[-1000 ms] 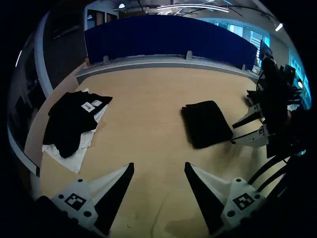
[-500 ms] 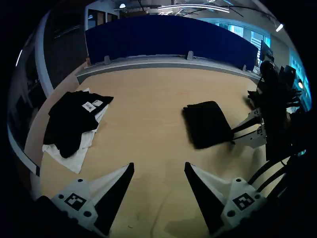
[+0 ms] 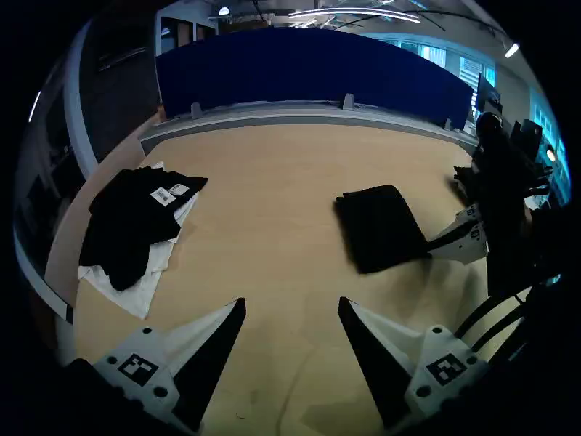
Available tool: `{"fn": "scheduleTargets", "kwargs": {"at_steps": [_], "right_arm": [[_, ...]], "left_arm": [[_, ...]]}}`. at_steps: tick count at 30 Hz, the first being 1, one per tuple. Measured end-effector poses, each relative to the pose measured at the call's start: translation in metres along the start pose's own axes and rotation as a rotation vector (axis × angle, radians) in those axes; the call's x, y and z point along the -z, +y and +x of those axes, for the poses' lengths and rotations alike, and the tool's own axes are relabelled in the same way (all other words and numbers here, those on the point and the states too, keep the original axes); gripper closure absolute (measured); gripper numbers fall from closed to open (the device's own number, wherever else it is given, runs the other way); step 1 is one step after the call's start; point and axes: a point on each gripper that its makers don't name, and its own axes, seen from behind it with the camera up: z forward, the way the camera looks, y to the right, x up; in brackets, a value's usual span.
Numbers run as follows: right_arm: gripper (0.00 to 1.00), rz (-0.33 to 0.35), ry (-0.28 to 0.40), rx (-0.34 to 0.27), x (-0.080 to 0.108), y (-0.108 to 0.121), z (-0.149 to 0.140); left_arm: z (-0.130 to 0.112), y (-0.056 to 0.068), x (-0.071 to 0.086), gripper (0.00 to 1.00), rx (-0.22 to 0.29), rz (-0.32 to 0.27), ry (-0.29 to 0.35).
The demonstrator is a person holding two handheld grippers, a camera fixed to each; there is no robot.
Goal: Fold towel
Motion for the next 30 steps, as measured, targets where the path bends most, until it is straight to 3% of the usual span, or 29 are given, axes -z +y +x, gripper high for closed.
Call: {"fn": "scheduleTargets", "kwargs": {"at_steps": [8,21,30], "right_arm": [[0.97,-0.018,0.018,-0.012,-0.001,0.005,0.002],[0.98,-0.032,0.051,-0.022,0.004,0.010,0.009],[0.98,-0.029,0.112,0.002,0.028,0.005,0.034]], "left_arm": [[0.000,0.000,-0.001,0.06,0.000,-0.001,0.000],[0.001,0.000,-0.002,0.06,-0.002,-0.001,0.000],[0.003,0.000,0.000,0.06,-0.006,-0.002,0.003]]}}
